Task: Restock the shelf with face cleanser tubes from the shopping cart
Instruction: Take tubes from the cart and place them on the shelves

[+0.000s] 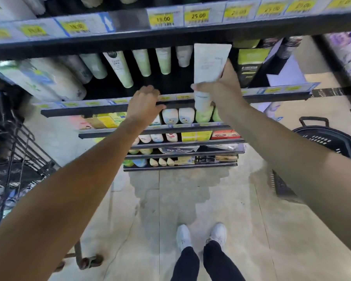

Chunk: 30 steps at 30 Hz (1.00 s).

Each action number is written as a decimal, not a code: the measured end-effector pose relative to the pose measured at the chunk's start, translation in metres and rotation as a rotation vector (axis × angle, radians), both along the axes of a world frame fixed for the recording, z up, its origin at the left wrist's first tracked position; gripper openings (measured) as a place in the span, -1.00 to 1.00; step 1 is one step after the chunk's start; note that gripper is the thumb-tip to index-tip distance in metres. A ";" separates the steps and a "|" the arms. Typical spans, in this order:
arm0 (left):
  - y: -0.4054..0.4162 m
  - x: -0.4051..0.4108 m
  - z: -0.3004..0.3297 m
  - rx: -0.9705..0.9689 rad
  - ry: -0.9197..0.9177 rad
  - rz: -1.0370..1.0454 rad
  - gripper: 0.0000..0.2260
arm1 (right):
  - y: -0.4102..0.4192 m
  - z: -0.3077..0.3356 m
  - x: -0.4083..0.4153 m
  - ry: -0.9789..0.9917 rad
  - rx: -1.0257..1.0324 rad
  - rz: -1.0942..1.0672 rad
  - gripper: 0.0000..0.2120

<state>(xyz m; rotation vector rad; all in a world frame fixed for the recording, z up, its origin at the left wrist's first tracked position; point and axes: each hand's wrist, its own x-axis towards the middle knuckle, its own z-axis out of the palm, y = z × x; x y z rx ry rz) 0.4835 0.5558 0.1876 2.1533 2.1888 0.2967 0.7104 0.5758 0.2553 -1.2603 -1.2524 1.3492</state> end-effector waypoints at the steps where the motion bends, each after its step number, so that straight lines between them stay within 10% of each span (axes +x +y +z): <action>1: 0.000 -0.001 -0.001 0.008 -0.002 -0.003 -0.62 | 0.003 -0.001 -0.003 0.002 0.024 -0.005 -0.33; 30: 0.004 -0.003 -0.015 0.121 -0.005 0.000 -0.62 | 0.101 -0.058 -0.051 -0.417 0.048 -0.043 -0.37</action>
